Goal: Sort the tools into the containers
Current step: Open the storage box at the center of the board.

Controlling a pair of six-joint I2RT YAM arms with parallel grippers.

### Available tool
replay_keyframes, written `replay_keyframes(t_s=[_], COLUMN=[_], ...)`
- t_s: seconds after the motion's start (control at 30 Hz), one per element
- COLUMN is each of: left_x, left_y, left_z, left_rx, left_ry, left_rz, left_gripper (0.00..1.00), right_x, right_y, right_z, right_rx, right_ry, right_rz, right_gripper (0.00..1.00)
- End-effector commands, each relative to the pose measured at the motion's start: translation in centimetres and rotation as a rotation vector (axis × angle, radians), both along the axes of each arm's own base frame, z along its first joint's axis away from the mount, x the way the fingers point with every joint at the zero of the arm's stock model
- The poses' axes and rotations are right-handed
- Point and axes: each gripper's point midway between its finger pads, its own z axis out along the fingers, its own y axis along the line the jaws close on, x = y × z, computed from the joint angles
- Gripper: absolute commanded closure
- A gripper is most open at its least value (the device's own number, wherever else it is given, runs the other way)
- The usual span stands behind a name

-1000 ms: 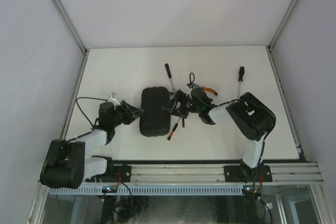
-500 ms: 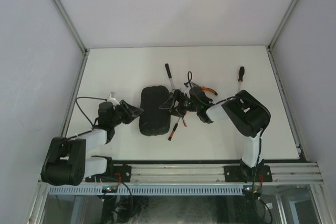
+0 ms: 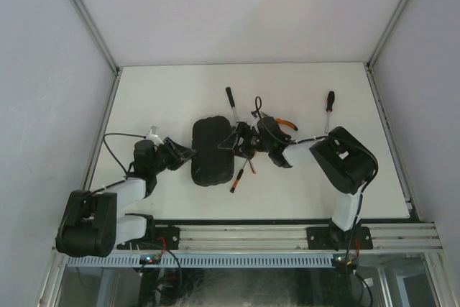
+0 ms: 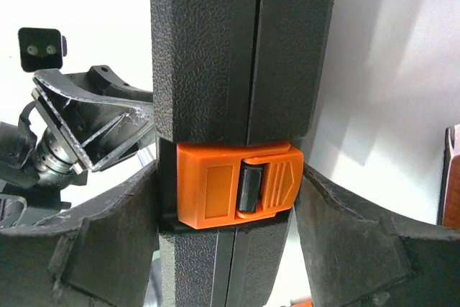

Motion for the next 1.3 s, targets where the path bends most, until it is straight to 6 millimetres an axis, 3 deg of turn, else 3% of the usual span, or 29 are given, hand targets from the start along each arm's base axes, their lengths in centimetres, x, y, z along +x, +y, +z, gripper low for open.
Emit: replay_keyframes(t_s=[0.0,0.13,0.4,0.73,1.07,1.27], left_x=[-3.9,-3.6,-3.3,-3.6,-3.2,-3.0], left_y=[0.3,0.4,2.3,3.0,2.9,1.8], left_z=[-3.9,-2.2,2.1,5.4,7.2,10.9], left_rx=[0.046,0.051,0.153,0.192,0.232,0.238], left_ry=[0.170,0.127,0.031,-0.022,-0.074,-0.206], left_rz=[-0.029,-0.017,0.047,0.063,0.024,-0.064], left_gripper=[0.52,0.32,0.11,0.10,0.11,0.12], right_x=[0.4,0.6,0.3,-1.9,-3.9,-4.7], right_y=[1.2,0.2,-1.2,-2.3,-6.9,-8.1], right_z=[6.2,5.7,5.2,6.6,6.3,5.6], right_rx=[0.016,-0.108,-0.296,-0.493,-0.788,-0.959], right_ry=[-0.203,-0.239,-0.322,-0.432,-0.545,-0.672], right_rz=[0.030,0.020,0.067,0.190,0.275,0.367], right_gripper=[0.47,0.48,0.52,0.55,0.55,0.55])
